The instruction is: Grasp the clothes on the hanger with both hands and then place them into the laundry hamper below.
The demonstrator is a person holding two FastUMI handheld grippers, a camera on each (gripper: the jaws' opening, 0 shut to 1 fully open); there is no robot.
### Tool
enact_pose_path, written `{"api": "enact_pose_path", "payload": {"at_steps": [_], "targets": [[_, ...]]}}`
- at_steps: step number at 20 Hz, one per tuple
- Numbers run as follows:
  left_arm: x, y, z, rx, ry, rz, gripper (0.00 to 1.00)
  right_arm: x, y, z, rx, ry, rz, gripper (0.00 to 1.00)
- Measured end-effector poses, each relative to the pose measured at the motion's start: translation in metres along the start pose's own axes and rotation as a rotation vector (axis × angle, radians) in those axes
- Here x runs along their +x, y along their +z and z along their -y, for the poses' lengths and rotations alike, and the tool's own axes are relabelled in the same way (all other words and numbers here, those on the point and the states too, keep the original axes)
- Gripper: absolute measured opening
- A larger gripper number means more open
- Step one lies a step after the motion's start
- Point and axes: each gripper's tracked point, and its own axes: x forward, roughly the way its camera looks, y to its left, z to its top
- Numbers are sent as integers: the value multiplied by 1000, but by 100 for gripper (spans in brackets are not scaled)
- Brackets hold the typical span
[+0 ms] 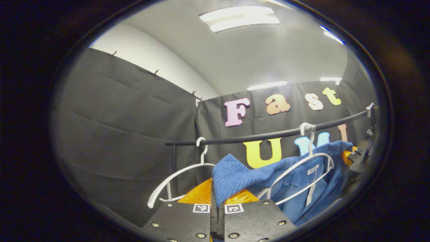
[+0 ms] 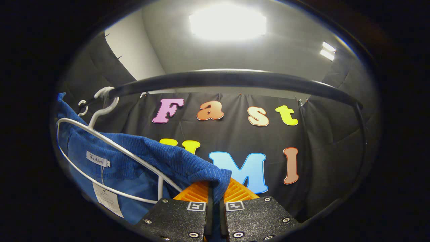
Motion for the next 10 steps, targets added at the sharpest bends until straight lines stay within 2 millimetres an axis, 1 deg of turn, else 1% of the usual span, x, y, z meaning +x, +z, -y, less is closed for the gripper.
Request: {"api": "enact_pose_path", "payload": {"at_steps": [2,4,7,8,9,10], "targets": [[11,-10,-1,0,-24,-20,5,7,-14,-4,-14,3,-34,7],[14,-20,-1,-9,-48,-42,6,12,-30,-3,-32,0,-73,7],[30,-43,3,-25,-69,-85,6,20,-59,-6,-39,7,-139,7],[32,-50,3,-38,-72,-102,5,20,-67,-7,-37,10,-150,7],[31,-56,4,-57,-77,-113,6,18,-72,-8,-37,13,-154,7],[29,-59,4,-84,-81,-116,1,13,-74,-9,-41,14,-154,7]]}}
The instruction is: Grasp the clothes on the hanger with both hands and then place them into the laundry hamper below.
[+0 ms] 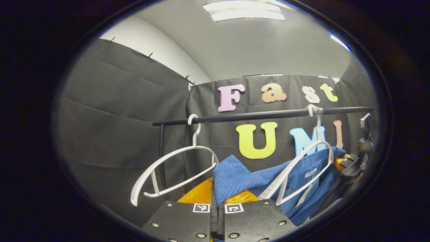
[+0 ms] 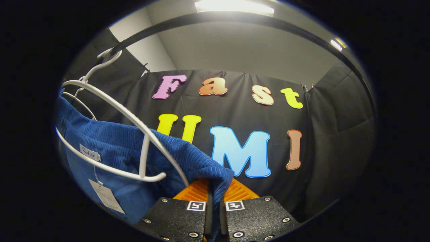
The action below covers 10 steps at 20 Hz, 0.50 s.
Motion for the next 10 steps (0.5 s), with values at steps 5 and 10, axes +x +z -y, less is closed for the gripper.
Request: {"api": "enact_pose_path", "payload": {"at_steps": [5,10], "targets": [[-2,-6,-3,-64,-31,8,1,-9,-14,-8,-3,27,-10,7],[-7,-7,-11,-58,-61,9,1,-14,-33,-20,38,69,-66,7]]}}
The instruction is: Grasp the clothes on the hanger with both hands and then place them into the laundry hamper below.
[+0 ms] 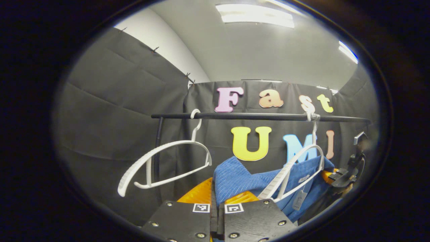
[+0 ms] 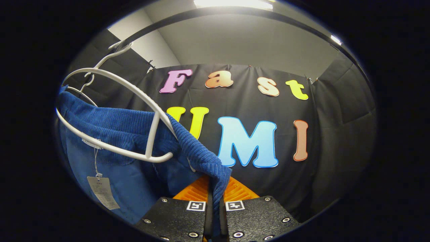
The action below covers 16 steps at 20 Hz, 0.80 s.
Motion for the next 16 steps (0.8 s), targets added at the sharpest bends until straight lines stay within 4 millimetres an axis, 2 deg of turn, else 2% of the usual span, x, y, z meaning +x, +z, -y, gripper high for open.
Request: {"api": "enact_pose_path", "payload": {"at_steps": [2,4,6,8,11,13,16], "targets": [[-11,-8,-7,8,5,-24,1,0,-10,-6,35,22,-39,7],[-21,-19,-10,6,7,-53,1,2,-4,-3,97,15,-27,8],[-18,-25,-4,0,1,-54,1,18,5,3,98,-1,-19,7],[-8,-32,0,5,0,-63,1,33,3,6,76,-9,-24,7],[-9,-48,10,1,-20,-93,1,36,-22,9,97,-18,-82,7],[-12,-60,18,16,-25,-108,1,29,-37,12,101,-21,-107,7],[-12,-74,20,14,-30,-133,1,16,-65,13,92,-19,-163,7]]}}
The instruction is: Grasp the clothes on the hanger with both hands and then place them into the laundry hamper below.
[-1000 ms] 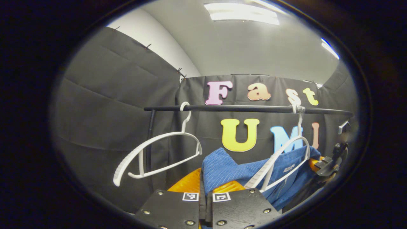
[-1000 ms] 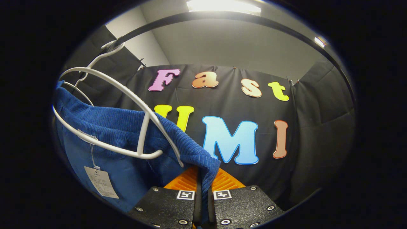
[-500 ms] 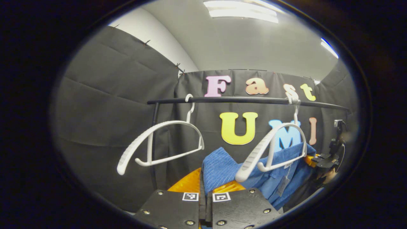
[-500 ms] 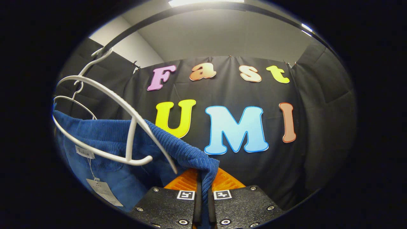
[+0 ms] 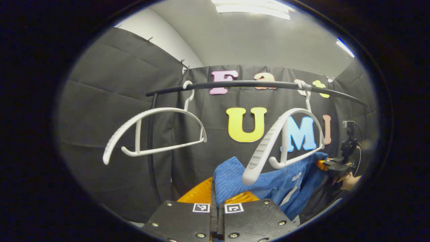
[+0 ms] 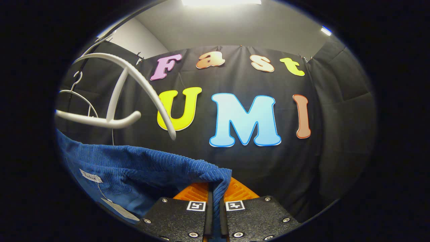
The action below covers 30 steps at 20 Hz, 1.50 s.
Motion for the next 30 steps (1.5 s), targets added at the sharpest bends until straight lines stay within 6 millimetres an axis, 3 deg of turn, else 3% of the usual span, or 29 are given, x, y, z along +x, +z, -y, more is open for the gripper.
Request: {"api": "enact_pose_path", "payload": {"at_steps": [3,6,9,10,11,15,16,18,24,26,27,30], "targets": [[-7,-14,1,-13,6,-16,1,-17,-18,-1,22,4,-47,7],[-17,-23,1,-28,-1,-32,5,-46,-23,-9,22,22,-65,7],[-38,-27,-4,-37,-21,-38,1,-80,-16,-23,13,41,-61,7],[-47,-26,-4,-45,-32,-36,6,-92,-11,-30,11,48,-57,7],[-54,-23,-5,-53,-42,-31,1,-103,-6,-36,5,53,-51,7],[-80,-6,-9,-73,-96,-9,1,-150,12,-57,5,47,-30,7],[-87,-1,-9,-75,-110,-2,5,-161,16,-64,13,49,-26,7],[-101,8,-2,-80,-152,9,1,-185,26,-74,23,49,-18,7],[-136,21,20,-100,-288,30,1,-262,47,-101,55,32,-1,7],[-152,19,32,-111,-335,25,6,-285,50,-112,52,30,4,7],[-157,17,35,-121,-356,21,1,-295,52,-117,47,31,3,7],[-171,11,51,-147,-413,3,1,-320,48,-136,36,47,-10,7]]}}
